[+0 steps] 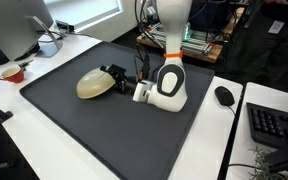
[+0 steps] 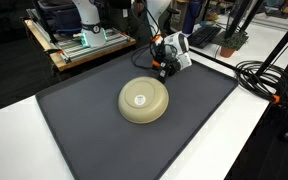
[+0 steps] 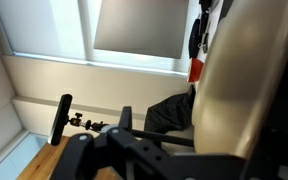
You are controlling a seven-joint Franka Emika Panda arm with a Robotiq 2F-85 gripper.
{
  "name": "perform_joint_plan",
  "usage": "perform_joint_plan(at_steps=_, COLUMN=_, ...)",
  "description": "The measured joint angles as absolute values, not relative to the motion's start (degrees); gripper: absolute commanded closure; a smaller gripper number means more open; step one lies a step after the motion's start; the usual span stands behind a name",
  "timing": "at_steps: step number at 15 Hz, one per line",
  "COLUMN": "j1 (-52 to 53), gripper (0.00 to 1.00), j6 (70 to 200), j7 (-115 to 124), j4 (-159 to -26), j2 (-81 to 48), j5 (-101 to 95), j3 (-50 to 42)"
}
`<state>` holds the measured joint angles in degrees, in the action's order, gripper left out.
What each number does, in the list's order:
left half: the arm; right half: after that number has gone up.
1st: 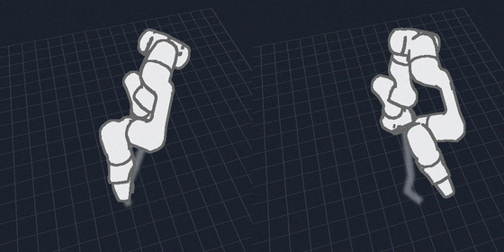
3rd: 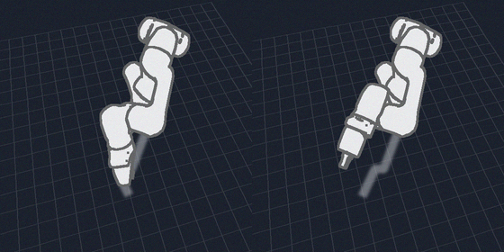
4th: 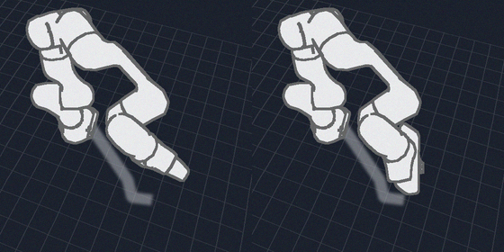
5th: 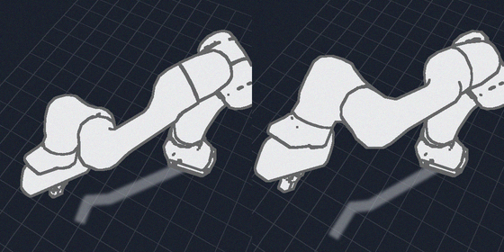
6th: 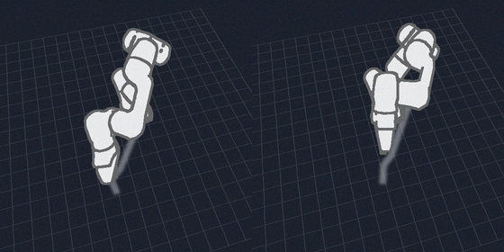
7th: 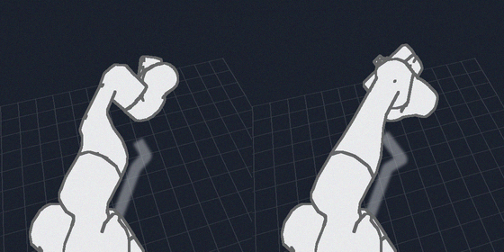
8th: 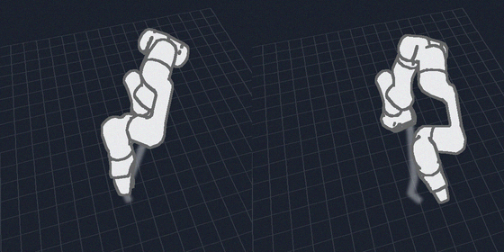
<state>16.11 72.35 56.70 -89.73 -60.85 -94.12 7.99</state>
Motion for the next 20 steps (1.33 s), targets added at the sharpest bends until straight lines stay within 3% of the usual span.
perform_joint_plan(at_steps=3, j1=15.3, gripper=0.56, j6=72.34, j7=56.7, j4=-89.72, j2=-60.63, j5=-94.11, j3=7.64)
perform_joint_plan(at_steps=4, j1=15.05, gripper=0.14, j6=72.34, j7=56.7, j4=-89.72, j2=-60.62, j5=-94.11, j3=7.5)
perform_joint_plan(at_steps=6, j1=14.59, gripper=0.15, j6=72.34, j7=56.64, j4=-89.73, j2=-60.63, j5=-94.09, j3=7.39)
perform_joint_plan(at_steps=9, j1=14.41, gripper=0.0, j6=72.34, j7=56.4, j4=-89.74, j2=-60.66, j5=-94.09, j3=7.39)
perform_joint_plan(at_steps=20, j1=14.43, gripper=0.0, j6=73.2, j7=55.48, j4=-89.79, j2=-60.79, j5=-94.09, j3=7.38)
